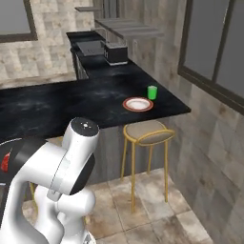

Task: Pick up the pan with the steak in it and place it on the dining table. Then place the steak on the plate.

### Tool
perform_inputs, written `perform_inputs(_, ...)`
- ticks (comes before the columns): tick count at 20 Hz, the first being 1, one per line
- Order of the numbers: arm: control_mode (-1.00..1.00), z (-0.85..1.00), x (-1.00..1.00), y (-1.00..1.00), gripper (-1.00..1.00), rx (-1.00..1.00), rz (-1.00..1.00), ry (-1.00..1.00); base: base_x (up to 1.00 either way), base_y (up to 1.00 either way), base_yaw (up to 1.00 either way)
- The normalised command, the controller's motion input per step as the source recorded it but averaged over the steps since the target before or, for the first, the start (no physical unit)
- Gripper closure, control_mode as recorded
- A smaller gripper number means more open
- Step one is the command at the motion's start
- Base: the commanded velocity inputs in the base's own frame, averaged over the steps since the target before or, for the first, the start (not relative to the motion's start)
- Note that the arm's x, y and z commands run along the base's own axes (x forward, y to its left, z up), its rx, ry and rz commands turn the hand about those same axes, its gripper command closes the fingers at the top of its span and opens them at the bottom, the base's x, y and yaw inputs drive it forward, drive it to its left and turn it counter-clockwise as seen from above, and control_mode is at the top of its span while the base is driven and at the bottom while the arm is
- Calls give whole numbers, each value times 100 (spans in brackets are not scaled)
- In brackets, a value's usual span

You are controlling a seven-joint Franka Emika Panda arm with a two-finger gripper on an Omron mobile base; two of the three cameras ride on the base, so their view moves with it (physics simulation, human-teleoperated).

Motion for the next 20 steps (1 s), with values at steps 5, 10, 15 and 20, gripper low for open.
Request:
perform_inputs(5, 100, 0, 0, 0, 100, 0, 0, 0, 1, 0, 45)
perform_inputs(10, 100, 0, 0, 0, 100, 0, 0, 0, 9, 0, 42)
perform_inputs(15, 100, 0, 0, 0, 100, 0, 0, 0, 21, 2, 36)
perform_inputs(20, 100, 0, 0, 0, 100, 0, 0, 0, 27, -5, 13)
